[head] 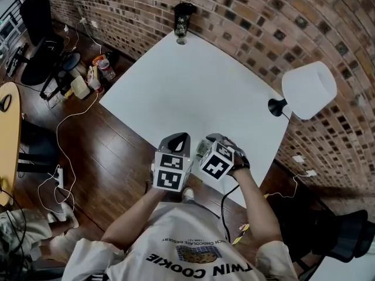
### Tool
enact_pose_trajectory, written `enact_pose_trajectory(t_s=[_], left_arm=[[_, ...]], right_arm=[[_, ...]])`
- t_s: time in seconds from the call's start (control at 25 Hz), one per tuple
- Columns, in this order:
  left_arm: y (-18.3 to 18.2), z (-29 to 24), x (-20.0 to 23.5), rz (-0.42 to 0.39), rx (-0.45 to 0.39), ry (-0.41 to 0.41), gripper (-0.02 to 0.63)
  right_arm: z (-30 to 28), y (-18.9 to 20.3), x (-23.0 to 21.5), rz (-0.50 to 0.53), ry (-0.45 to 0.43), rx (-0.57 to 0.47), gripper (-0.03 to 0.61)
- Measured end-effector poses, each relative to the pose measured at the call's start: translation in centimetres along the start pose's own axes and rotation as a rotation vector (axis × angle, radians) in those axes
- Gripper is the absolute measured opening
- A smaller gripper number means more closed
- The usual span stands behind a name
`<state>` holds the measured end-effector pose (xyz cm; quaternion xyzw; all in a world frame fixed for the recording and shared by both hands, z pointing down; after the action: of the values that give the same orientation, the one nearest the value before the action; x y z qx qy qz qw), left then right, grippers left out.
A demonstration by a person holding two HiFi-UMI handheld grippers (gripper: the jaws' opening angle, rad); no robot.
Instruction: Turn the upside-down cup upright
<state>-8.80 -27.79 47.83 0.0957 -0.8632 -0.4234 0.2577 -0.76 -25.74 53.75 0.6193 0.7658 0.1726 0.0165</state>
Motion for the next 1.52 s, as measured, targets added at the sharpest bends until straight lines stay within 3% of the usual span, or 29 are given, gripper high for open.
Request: enact_pose_trajectory(t_s=[0.32, 0.56, 0.8, 0.96, 1.24, 1.52], left_arm=[[0.0, 0.6, 2.0, 0.065, -0.012, -0.033, 0.002], [-0.3, 0.7, 2.3, 0.067, -0.019, -0.039, 0.002], [0.0, 0.1, 1.6, 0.07, -0.002, -0.023, 0.002], [0.0, -0.5, -0.4, 0.058, 0.008, 0.015, 0.002], [0.9, -2.0, -4.7, 0.012, 0.026, 0.107, 0.002], [2.2, -3.8, -10.3, -0.033, 0.043, 0.208, 0.002]], right_arm=[[-2.3, -0.6, -0.7, 0.023, -0.077, 0.148, 0.281], [-2.9, 0.0, -0.5, 0.052, -0.03, 0.174, 0.267], [-0.3, 0.9, -1.8, -0.091, 0.084, 0.044, 0.262], [1.9, 3.0, -1.9, -0.265, 0.16, -0.07, 0.262], [5.7, 9.8, -1.8, -0.642, 0.412, -0.311, 0.262], [7.7, 14.9, 0.2, -0.805, 0.661, -0.524, 0.262]])
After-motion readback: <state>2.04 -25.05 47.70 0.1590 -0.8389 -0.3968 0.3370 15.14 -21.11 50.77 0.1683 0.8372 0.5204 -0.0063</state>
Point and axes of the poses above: the fingertips, and each gripper's own axes: z backward along the fingers, x to its left, y out of its underside, the point moved 4 cm from there along z, backward along the fingers, and after that the axes turned 13 degrees about z, right-handed, at the moved point
